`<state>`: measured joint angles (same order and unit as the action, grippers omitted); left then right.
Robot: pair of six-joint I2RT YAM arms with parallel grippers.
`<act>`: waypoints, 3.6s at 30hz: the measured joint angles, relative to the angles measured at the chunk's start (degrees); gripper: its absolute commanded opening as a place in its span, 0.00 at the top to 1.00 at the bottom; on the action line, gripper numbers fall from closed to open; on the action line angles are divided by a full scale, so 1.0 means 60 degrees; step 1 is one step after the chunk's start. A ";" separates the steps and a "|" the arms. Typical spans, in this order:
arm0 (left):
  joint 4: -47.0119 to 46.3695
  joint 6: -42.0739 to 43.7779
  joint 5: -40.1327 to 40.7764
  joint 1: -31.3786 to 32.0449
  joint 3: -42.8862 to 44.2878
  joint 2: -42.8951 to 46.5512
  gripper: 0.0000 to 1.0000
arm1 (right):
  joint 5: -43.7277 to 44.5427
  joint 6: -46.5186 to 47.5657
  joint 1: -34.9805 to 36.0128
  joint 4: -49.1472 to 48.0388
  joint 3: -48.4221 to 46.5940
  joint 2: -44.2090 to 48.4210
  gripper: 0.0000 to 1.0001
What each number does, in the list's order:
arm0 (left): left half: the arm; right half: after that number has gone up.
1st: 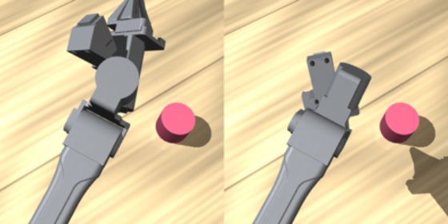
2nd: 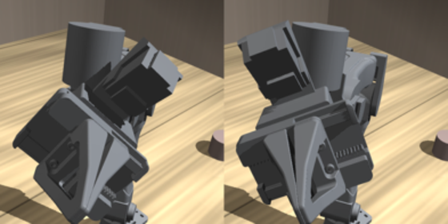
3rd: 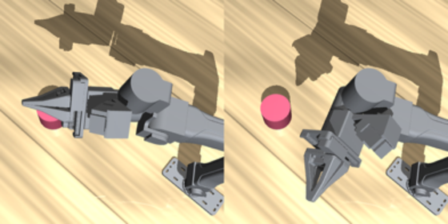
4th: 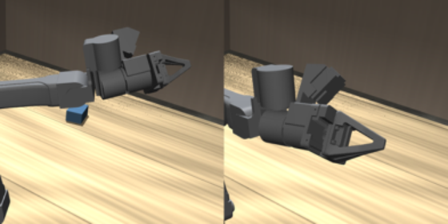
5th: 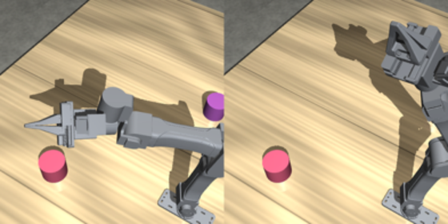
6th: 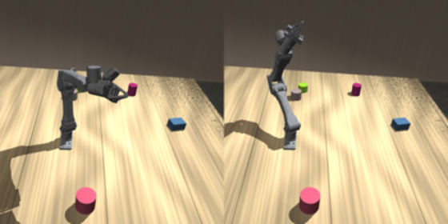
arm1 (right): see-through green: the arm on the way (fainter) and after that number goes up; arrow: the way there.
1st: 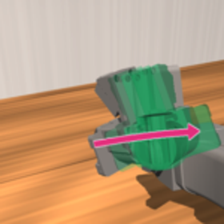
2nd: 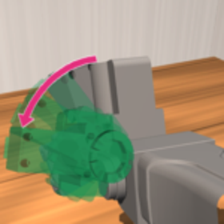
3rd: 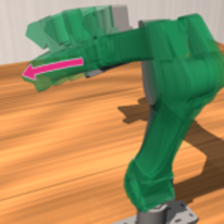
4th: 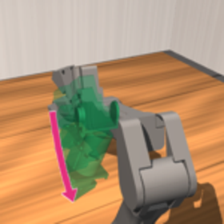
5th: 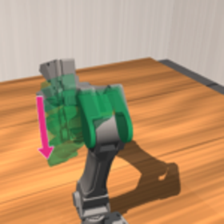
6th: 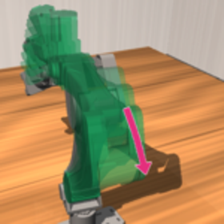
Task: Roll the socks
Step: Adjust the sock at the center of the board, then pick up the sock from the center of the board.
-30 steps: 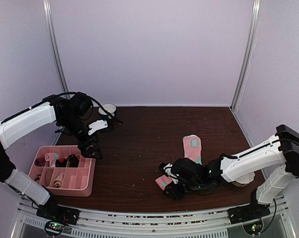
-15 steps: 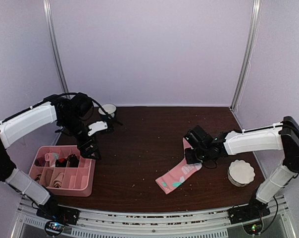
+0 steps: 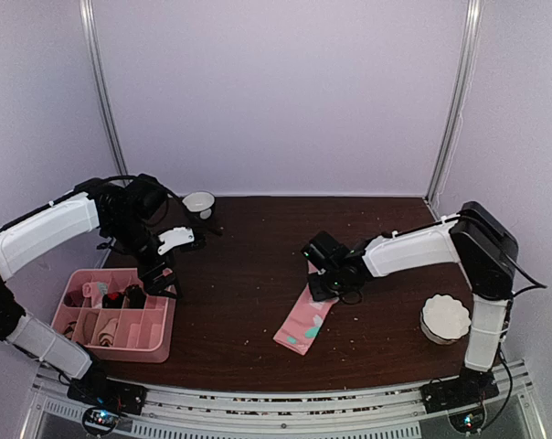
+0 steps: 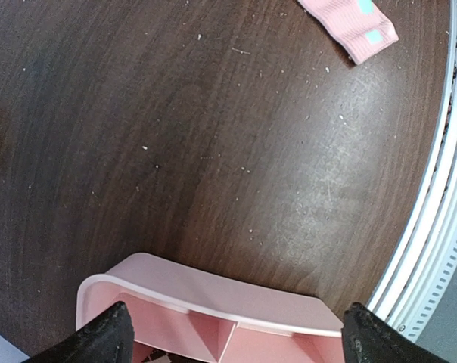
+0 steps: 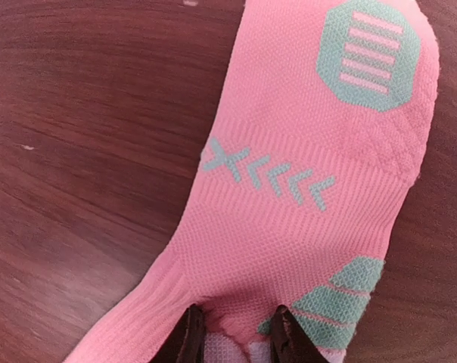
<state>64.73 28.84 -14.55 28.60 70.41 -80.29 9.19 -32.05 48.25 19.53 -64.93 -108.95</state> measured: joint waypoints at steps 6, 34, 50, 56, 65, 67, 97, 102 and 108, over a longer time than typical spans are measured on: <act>0.0004 0.0000 0.0135 0.0000 -0.0306 0.0339 0.02 | -0.0561 0.0750 0.1053 0.0346 -0.2656 -0.1792 0.70; -0.0058 0.0004 0.0142 0.0000 0.0237 -0.0200 0.02 | -0.1075 0.1581 0.2240 -0.1767 -0.0120 0.0951 0.64; -0.0382 -0.0889 0.2572 0.0000 0.0157 0.1242 0.02 | -0.1723 -0.0393 0.3126 -0.5304 0.0772 -0.0849 0.69; -0.1031 -0.1140 0.3727 -0.0004 -0.0291 0.2390 0.02 | -0.2167 -0.0987 0.2579 -0.6309 0.0288 -0.1512 0.69; -0.0980 -0.0423 0.2375 0.0925 -0.0823 0.1636 0.02 | -0.2375 -0.0280 0.2204 -0.5475 -0.0390 -0.1078 0.59; -0.0958 -0.0117 0.2011 0.1242 -0.1016 0.1596 0.02 | -0.2251 0.0091 0.2284 -0.5206 0.0022 -0.0463 0.43; -0.4670 0.2546 0.0761 0.4656 -0.2040 -0.2656 0.60 | 0.1807 0.0554 0.3530 -0.6790 0.7016 0.5577 0.26; -0.4889 0.2652 0.0772 0.4809 -0.2182 -0.3104 0.61 | 0.1570 0.0627 0.3614 -0.7253 0.7012 0.5493 0.27; -0.5125 0.2681 0.1002 0.4834 -0.2229 -0.3173 0.70 | 0.1450 0.0820 0.3727 -0.7420 0.7012 0.5461 0.31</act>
<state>33.98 44.93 -8.54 57.60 57.04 -99.33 17.89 -27.14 70.61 -24.99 -22.85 -76.18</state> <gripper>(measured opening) 0.368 0.718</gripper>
